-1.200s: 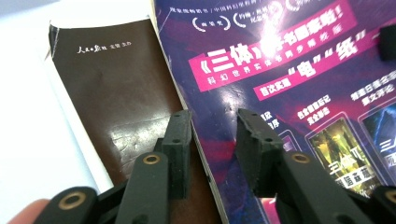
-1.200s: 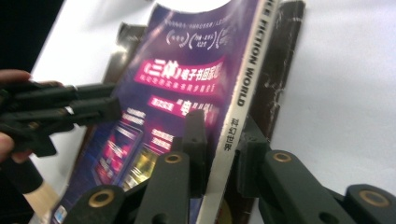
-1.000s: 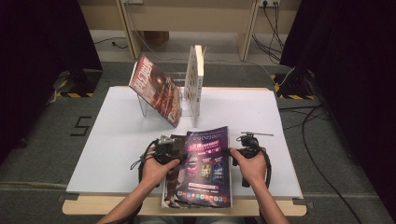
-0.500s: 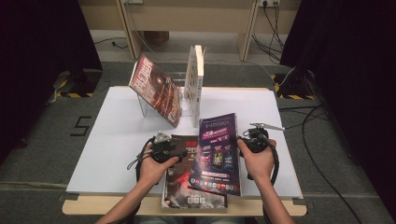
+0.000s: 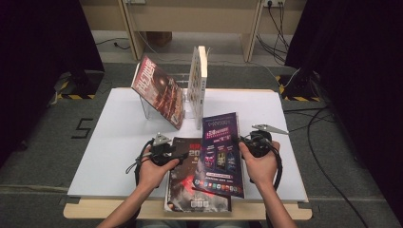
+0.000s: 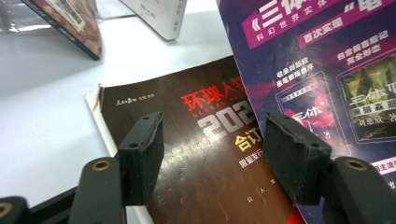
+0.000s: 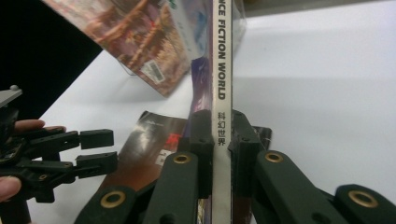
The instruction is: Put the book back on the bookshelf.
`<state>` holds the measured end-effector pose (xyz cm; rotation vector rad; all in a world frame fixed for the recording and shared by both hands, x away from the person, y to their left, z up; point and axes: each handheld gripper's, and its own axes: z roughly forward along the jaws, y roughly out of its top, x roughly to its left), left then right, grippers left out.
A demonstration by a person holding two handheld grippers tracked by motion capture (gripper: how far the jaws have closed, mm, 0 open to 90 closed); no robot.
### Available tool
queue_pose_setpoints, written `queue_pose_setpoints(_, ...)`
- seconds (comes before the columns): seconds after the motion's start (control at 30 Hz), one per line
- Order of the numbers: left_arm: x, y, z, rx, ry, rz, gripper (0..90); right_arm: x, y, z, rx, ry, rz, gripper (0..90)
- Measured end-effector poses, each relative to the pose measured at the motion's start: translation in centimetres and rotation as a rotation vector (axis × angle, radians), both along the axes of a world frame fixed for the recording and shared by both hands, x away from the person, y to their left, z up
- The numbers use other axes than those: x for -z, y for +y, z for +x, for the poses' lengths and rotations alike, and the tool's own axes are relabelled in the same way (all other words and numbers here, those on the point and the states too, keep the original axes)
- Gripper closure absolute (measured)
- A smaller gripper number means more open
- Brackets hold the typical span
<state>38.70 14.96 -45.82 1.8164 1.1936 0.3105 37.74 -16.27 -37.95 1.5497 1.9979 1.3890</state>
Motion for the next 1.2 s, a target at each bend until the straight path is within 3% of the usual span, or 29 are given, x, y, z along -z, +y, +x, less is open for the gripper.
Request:
queue_pose_setpoints(0.43, -3.5, 2.7, -0.9, -0.056, -0.084, -0.05, 38.6, -2.8, 3.1, -1.2, -0.059, -0.173, -0.019, 83.2)
queue_pose_setpoints(0.63, -5.3, 3.6, -1.2, -0.075, -0.116, -0.077, 39.2, -3.4, 4.4, -0.7, -0.071, -0.198, -0.003, 83.2)
queue_pose_setpoints(0.97, -6.4, 1.6, -3.6, -0.003, -0.149, -0.097, 38.0, -4.8, 8.0, 1.5, -0.099, -0.23, 0.016, 83.2)
queue_pose_setpoints(1.2, -7.5, 0.0, -4.0, 0.022, -0.166, -0.113, 34.8, -5.0, 10.7, 2.7, -0.117, -0.23, 0.014, 83.2)
